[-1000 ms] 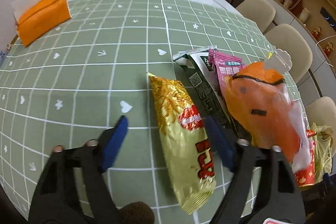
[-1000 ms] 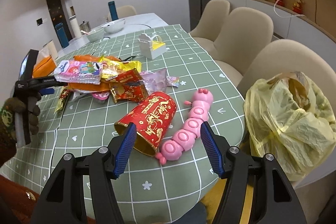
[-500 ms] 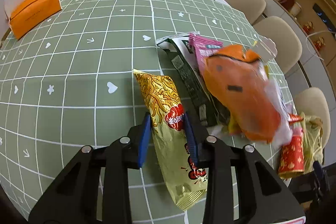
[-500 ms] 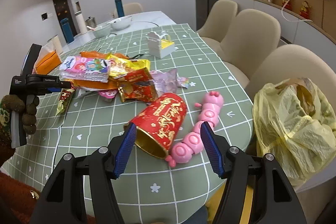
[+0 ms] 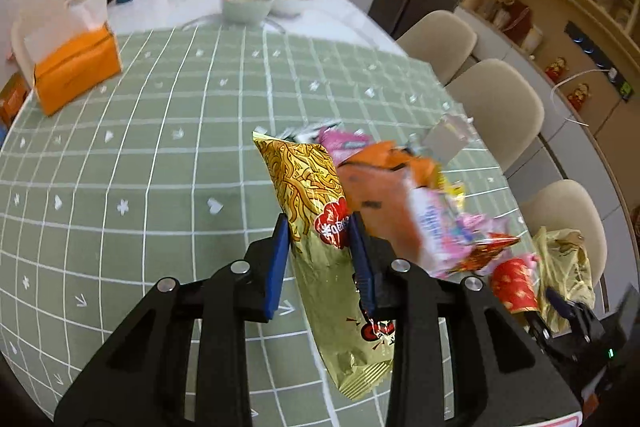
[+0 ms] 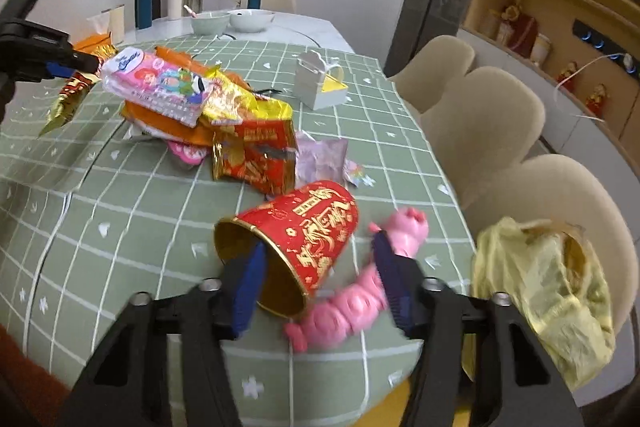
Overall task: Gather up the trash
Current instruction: 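Carry the gold bag and red cup to the yellow bin and release both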
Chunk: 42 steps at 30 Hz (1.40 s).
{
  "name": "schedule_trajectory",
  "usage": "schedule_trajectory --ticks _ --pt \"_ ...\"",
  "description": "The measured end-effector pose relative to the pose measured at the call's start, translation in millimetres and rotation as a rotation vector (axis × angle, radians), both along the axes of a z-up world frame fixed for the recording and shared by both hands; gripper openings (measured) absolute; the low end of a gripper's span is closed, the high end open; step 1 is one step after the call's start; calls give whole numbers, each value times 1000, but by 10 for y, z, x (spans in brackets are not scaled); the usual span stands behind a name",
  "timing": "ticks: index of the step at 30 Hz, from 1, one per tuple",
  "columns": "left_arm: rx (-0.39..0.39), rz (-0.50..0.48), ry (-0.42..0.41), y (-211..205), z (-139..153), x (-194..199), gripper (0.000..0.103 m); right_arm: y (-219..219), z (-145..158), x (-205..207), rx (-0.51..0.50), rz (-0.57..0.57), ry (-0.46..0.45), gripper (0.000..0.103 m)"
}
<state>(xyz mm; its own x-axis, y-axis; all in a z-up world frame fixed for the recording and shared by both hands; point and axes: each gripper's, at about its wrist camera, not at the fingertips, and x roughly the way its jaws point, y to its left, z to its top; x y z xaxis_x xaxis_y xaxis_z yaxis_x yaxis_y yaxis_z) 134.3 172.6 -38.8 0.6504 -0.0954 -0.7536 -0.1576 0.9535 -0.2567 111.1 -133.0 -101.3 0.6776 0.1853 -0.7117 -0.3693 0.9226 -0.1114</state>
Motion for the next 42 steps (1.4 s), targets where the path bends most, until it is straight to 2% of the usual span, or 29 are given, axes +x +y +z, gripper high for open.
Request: schedule_trajectory --ticks 3,4,9,16,22,28,32,38,42 --pt "16 -30 -44 -123 184 -29 29 -46 67 108 103 18 47 9" --pt "20 -42 -57 -173 242 -50 29 -82 125 107 136 13 43 7" --pt "52 -135 -116 -535 503 -140 29 -377 519 -15 252 -30 -4 6" --pt "68 -250 -163 -1140 731 -237 29 -970 913 -322 327 -126 -99 6" --pt "123 -403 -227 -1918 897 -218 29 -1492 989 -613 354 -246 -129 6" --pt "125 -567 -257 -2623 945 -160 29 -2057 965 -979 353 -411 -136 6" --pt "83 -661 -255 -3005 919 -104 29 -2428 870 -1207 357 -528 -124 6" --pt "-81 -832 -168 -3480 751 200 29 -2801 745 -1497 355 -672 -115 6" --pt "-119 -981 -141 -4088 630 394 29 -2981 665 -1608 362 -740 -100 6"
